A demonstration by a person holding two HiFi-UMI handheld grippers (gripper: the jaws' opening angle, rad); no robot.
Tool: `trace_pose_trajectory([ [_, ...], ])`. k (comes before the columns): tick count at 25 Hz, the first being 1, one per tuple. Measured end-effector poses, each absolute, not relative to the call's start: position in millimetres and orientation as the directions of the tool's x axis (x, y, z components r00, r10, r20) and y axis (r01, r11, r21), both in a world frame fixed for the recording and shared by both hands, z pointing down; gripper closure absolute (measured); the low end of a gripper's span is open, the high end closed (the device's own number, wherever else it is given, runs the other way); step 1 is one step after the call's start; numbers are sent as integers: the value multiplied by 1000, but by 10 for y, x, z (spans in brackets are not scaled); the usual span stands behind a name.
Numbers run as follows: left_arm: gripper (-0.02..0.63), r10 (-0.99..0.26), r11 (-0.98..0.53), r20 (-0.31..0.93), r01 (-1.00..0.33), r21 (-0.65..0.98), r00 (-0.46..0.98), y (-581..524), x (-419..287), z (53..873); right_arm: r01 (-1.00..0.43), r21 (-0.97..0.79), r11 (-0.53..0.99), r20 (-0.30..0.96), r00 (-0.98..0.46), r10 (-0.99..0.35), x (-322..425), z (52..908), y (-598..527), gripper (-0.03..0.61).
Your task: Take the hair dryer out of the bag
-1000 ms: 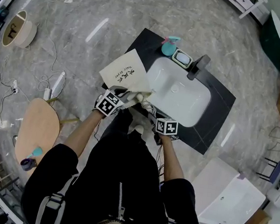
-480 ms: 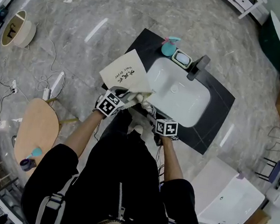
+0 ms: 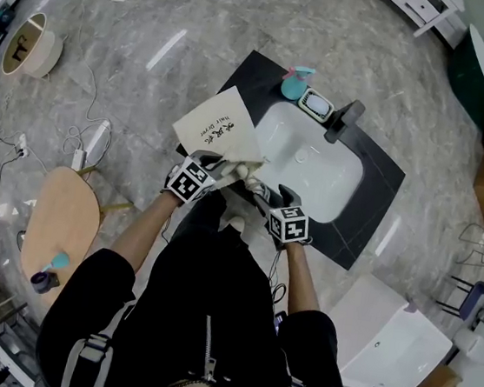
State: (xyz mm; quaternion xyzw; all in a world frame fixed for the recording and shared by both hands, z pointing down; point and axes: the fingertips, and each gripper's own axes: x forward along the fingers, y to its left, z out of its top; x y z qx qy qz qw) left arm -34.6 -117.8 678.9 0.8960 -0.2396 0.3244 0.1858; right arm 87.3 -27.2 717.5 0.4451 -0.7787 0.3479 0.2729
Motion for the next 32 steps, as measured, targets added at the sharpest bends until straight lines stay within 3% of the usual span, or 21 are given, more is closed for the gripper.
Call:
trace_pose_trajectory([
  [7,563,-305,-809,665,-554,197,682,-1214,-353,6789,-866,-173,470,729,-433,-530,662,6928,-487,222],
  [14,563,-300,-799,660,-559,221,689,-1219,-342,6788,-804,-167,571,784,-459,-418,373,7069,-523,222],
  [32,563,-270,-795,640,-541,273,720,-1178,-338,6788,-749,-155,644,892,-386,-234,132,7821,-599,227],
])
